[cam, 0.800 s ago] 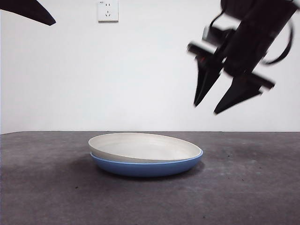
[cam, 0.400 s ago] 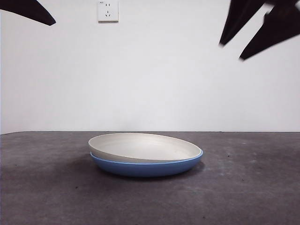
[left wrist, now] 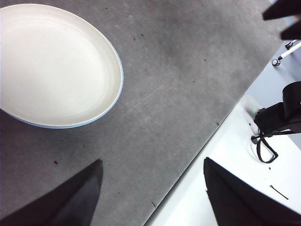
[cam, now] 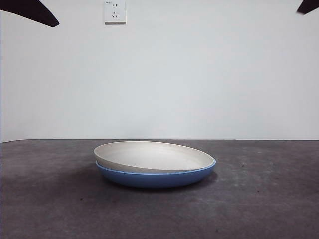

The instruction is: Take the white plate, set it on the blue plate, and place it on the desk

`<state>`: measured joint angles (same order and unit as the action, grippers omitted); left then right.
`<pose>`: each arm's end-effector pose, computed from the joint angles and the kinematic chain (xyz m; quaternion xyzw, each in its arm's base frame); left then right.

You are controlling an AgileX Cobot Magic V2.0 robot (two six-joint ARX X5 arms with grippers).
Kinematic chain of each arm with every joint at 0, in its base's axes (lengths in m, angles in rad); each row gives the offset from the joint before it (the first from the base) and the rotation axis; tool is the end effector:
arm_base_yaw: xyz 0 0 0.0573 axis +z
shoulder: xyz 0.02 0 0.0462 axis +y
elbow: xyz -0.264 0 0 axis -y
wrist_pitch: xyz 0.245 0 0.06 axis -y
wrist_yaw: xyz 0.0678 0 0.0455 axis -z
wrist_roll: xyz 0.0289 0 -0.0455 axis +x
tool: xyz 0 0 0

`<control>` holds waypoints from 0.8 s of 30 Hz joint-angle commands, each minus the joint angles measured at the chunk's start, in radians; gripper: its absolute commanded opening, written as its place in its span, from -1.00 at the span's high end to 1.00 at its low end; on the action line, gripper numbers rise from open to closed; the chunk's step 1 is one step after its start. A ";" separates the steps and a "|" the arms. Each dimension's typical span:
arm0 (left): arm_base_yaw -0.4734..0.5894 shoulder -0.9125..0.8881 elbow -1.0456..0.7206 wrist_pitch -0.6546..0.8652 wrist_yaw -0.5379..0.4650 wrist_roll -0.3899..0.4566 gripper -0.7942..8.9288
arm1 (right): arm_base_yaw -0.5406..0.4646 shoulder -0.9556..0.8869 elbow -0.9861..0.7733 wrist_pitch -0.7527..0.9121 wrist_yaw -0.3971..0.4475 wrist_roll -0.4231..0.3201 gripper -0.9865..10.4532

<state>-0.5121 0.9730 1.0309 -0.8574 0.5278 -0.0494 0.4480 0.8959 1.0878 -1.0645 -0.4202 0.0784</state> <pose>0.1473 -0.0995 0.3293 -0.0228 0.4004 -0.4479 0.7991 0.1253 0.0733 0.3431 0.0264 0.4372 0.3643 0.8219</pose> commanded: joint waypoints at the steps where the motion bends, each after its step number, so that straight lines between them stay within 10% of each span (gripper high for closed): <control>1: -0.005 0.006 0.008 0.006 0.005 0.011 0.13 | 0.018 -0.008 0.019 -0.014 -0.017 -0.015 0.40; 18: -0.005 0.006 0.008 0.006 0.005 0.011 0.17 | 0.034 -0.015 0.019 -0.014 -0.051 -0.016 0.41; 24: -0.005 0.006 0.008 0.009 0.005 0.011 0.83 | 0.034 -0.015 0.019 -0.016 -0.051 -0.019 0.80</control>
<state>-0.5117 0.9730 1.0309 -0.8570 0.5278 -0.0494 0.4763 0.8726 1.0878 -1.0878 -0.4683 0.0742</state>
